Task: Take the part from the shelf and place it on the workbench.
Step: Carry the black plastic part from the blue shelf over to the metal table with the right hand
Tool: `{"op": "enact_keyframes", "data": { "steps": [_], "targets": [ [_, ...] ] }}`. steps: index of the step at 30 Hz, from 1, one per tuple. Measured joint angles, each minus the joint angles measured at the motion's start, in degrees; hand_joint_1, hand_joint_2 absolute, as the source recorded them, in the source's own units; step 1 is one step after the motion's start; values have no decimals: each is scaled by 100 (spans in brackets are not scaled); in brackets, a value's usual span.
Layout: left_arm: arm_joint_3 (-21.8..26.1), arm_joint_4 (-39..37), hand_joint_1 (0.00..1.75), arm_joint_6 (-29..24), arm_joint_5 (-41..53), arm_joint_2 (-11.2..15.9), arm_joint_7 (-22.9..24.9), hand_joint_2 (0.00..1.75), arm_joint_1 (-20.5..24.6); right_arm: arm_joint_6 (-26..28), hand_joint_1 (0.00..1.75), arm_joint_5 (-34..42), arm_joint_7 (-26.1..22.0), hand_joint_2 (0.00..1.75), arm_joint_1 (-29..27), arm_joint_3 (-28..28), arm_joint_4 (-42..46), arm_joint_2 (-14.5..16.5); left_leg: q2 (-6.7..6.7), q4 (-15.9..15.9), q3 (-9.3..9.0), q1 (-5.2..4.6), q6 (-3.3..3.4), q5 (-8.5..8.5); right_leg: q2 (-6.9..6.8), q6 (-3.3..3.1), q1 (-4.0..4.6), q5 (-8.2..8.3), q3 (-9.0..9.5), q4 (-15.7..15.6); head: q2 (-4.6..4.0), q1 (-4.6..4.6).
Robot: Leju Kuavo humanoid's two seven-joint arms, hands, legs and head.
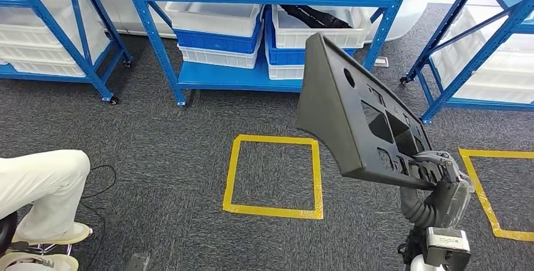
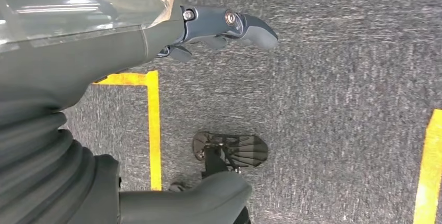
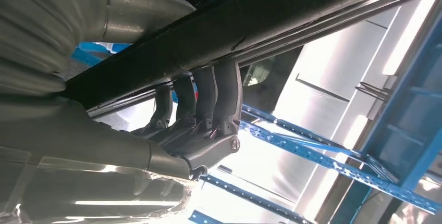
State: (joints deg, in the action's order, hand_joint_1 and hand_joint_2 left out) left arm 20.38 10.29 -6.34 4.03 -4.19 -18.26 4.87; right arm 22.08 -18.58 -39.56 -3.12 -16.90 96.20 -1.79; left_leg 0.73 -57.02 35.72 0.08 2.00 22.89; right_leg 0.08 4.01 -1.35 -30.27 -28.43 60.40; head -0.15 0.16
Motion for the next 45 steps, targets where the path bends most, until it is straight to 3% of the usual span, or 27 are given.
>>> {"op": "enact_keyframes", "data": {
  "steps": [2, 4, 5, 7, 9, 10, 11, 12, 14, 16, 18, 22, 25, 26, 27, 29, 30, 31, 33, 35, 37, 39, 40, 41, 42, 43, 45],
  "targets": [
    [22, 0, 0, 1, -25, 4, -16, 175, 4, 0, 175, 0, -16, 175, 51, -2, -36, 1, -6, -31, 69, -14, -67, -86, 17, -85, 34, -42, 193, -406, 0, -6],
    [59, -2, 0, 8, -50, 10, -32, 175, -2, 0, 175, -1, -21, 175, 85, -2, -72, 4, -26, -41, 106, 3, -132, -141, 11, -195, 24, 6, 107, -413, 0, -10],
    [79, -3, 0, 13, -57, 13, -37, 175, -8, 0, 175, -2, -22, 175, 109, -2, -90, 9, -41, -98, 145, 16, -161, -57, 1, -268, 7, 54, 77, -407, 0, -19],
    [102, -6, 0, 24, -62, 14, -44, 175, -15, 0, 175, -3, -22, 175, 151, -2, -117, 24, -63, -516, 285, 46, -216, 424, -21, -409, -18, 177, -17, -412, 0, -33],
    [112, -7, 0, 30, -63, 13, -46, 175, -17, 0, 175, -3, -22, 175, 168, -2, -139, 38, -67, -1263, 451, 56, -257, 965, -30, -467, 14, 301, -149, -400, 0, -41],
    [118, -7, 0, 32, -63, 14, -47, 175, -17, -1, 175, -4, -22, 175, 169, -2, -152, 43, -67, -1565, 478, 57, -269, 1065, -33, -465, 24, 356, -225, -387, 0, -41],
    [123, -7, 0, 34, -64, 15, -47, 175, -17, -1, 175, -4, -22, 175, 169, -2, -165, 45, -67, -1696, 429, 58, -270, 1030, -35, -458, 30, 402, -301, -369, 0, -41],
    [127, -7, 0, 36, -65, 14, -47, 175, -17, -1, 175, -4, -22, 175, 170, -2, -175, 47, -67, -1620, 280, 58, -262, 900, -35, -445, 34, 444, -376, -347, 0, -41],
    [132, -6, 0, 40, -65, 17, -48, 175, -10, -1, 175, -5, -22, 175, 174, -2, -184, 49, -77, -946, -265, 54, -212, 670, -32, -408, 37, 514, -502, -295, 0, -42],
    [133, -5, 0, 45, -65, 21, -49, 175, -1, -1, 175, -6, -22, 175, 176, -1, -185, 54, -93, -268, -741, 39, -163, 688, -27, -366, 53, 561, -571, -260, 0, -45],
    [133, -4, 0, 48, -65, 23, -49, 175, 2, 0, 175, -7, -22, 175, 177, 0, -185, 56, -99, -69, -877, 27, -147, 750, -25, -345, 67, 575, -587, -251, 0, -47],
    [133, -4, 0, 48, -65, 23, -50, 175, 2, 0, 175, -7, -22, 175, 178, 1, -185, 56, -100, -41, -886, 26, -146, 752, -26, -341, 69, 579, -585, -248, 0, -44],
    [137, -6, 0, 48, -71, 21, -61, 175, 4, -1, 175, -9, -23, 175, 200, -3, -189, 60, -86, 46, -822, 2, -73, 676, -34, -259, 50, 657, -624, -257, 0, -44],
    [141, -7, 0, 52, -80, 19, -78, 175, 2, -1, 175, -14, -24, 175, 226, -7, -200, 58, -68, 77, -689, -4, -12, 551, -33, -259, 45, 406, -739, 72, 0, -32],
    [145, -7, 0, 62, -90, 18, -102, 175, -5, -1, 175, -20, -24, 175, 270, -12, -232, 54, -46, 82, -453, 0, 20, 348, -28, -200, 37, 281, -677, 344, 0, -19],
    [150, -7, 0, 79, -104, 15, -145, 175, -22, -1, 175, -35, -22, 175, 382, -18, -297, 49, -21, 48, 21, -3, 12, -28, -22, -150, 38, -70, -220, 442, 0, 15],
    [150, -7, 0, 83, -104, 15, -156, 175, -30, 1, 175, -42, -21, 175, 427, -19, -321, 51, -21, 12, 165, -11, -30, -149, -17, -116, 41, -26, 164, 32, 0, 15],
    [151, -7, 0, 81, -106, 17, -161, 175, -33, 2, 175, -51, -19, 175, 454, -20, -328, 55, -22, -4, 203, -21, -56, -207, -9, -160, 54, -131, 353, -306, 0, 9],
    [155, -7, 0, 74, -118, 28, -167, 175, -50, 2, 175, -76, -14, 175, 483, -22, -348, 67, -29, -1, 247, -21, -109, -324, 3, -241, 67, -221, 400, -531, 0, -1],
    [173, -9, 0, 66, -143, 41, -165, 175, -83, -1, 175, -108, 1, 175, 498, -25, -375, 83, -48, -91, 309, 9, -172, -183, -9, -347, 37, -143, 307, -504, 0, -6],
    [207, -11, 0, 54, -167, 43, -155, 175, -109, -15, 175, -142, 26, 175, 510, -31, -391, 107, -64, -577, 428, 38, -232, 379, -27, -463, 27, -24, 215, -498, 0, -16],
    [241, -11, 0, 33, -188, 45, -141, 175, -115, -59, 175, -181, 73, 175, 513, -43, -394, 135, -64, -1342, 562, 49, -271, 874, -38, -517, 62, 100, 88, -478, 0, -23],
    [258, -11, 0, 20, -204, 44, -135, 175, -115, -91, 175, -205, 105, 175, 514, -51, -395, 146, -64, -1615, 572, 50, -275, 920, -42, -520, 77, 156, 11, -453, 0, -23],
    [271, -11, 0, 6, -220, 42, -130, 175, -116, -123, 175, -229, 137, 175, 514, -59, -395, 154, -64, -1719, 513, 51, -268, 845, -43, -518, 89, 199, -77, -421, 0, -26],
    [284, -11, 0, -10, -240, 37, -126, 175, -116, -156, 175, -251, 168, 175, 514, -67, -395, 164, -67, -1589, 342, 50, -244, 696, -41, -511, 99, 229, -159, -383, 0, -27],
    [296, -10, 0, -26, -260, 32, -125, 175, -116, -186, 175, -274, 194, 175, 515, -73, -394, 175, -74, -1291, 86, 46, -206, 554, -38, -505, 108, 256, -231, -347, 0, -29],
    [326, -8, 0, -66, -289, 25, -123, 175, -113, -258, 175, -295, 237, 175, 522, -80, -391, 201, -92, -515, -464, 27, -119, 519, -29, -466, 128, 302, -325, -306, 0, -24]
  ]
}}
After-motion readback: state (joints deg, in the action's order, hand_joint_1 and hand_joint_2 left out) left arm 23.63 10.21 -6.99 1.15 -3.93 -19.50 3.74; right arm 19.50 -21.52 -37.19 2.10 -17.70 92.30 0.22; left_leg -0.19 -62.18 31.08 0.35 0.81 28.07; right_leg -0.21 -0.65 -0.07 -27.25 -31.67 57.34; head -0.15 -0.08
